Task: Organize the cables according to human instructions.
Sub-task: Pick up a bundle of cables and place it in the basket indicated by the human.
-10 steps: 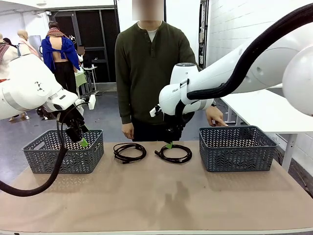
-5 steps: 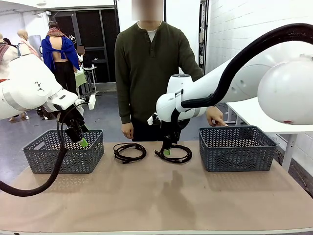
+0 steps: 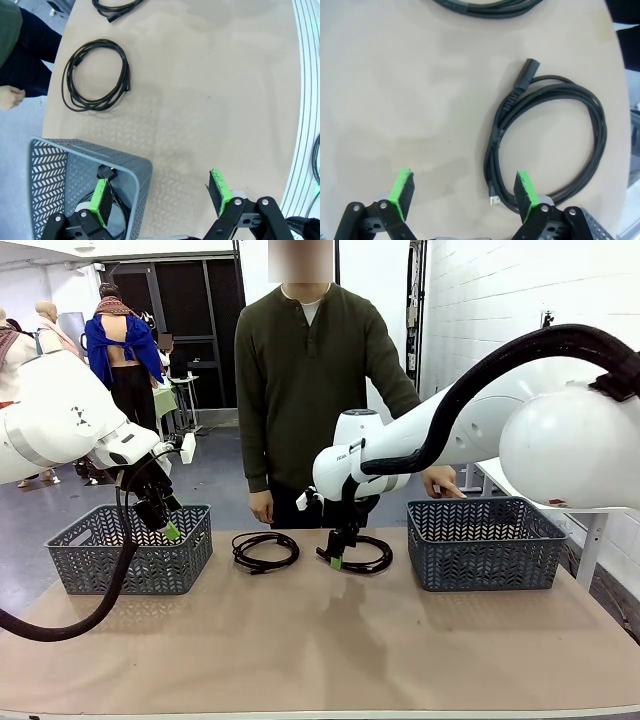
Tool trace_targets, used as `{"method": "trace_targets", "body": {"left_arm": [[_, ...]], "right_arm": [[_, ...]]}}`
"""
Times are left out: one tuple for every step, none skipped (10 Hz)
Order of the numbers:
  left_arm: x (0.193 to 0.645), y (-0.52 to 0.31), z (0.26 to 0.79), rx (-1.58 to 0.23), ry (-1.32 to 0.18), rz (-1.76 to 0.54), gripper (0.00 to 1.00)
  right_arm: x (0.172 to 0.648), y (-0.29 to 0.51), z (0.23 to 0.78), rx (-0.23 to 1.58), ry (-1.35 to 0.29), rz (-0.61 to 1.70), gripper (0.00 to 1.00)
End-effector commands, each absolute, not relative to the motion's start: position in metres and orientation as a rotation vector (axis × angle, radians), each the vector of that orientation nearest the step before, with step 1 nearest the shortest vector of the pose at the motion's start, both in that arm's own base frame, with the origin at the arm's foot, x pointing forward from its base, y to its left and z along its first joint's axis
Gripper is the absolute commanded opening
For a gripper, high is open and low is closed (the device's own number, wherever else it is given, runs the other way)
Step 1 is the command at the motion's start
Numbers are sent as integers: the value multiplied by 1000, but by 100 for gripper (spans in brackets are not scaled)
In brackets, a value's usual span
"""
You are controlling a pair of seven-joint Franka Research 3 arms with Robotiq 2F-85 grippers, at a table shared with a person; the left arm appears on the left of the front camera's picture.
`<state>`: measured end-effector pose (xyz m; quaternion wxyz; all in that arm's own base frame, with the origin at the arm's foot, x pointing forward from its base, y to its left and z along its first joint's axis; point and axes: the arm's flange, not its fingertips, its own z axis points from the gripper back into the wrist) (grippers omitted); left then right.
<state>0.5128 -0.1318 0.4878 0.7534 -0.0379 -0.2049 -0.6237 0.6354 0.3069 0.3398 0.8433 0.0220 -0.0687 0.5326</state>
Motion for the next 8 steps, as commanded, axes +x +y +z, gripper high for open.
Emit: {"method": "trace_targets", "body": {"left_arm": [[513, -132, 490, -91, -445, -1360, 100], [513, -132, 490, -91, -445, -1360, 100], [513, -132, 490, -91, -445, -1360, 100], [513, -132, 490, -91, -445, -1360, 100], [513, -132, 490, -91, -445, -1360, 100], [513, -132, 490, -91, -445, -1360, 100], [513, -132, 490, -91, -445, -1360, 100], [513, -132, 490, -91, -445, -1360, 100]], "right_arm": [[647, 312, 336, 43, -114, 1168, 100], [651, 314, 334, 37, -104, 1179, 100], [655, 315, 331, 26, -87, 1179, 100], [658, 315, 329, 31, -83, 1189, 100], [661, 316, 326, 36, -76, 1197, 100], [663, 317, 323, 38, -67, 1203, 100], [667, 318, 320, 41, -70, 1208, 100], [670, 319, 319, 45, -73, 1207, 100]]}}
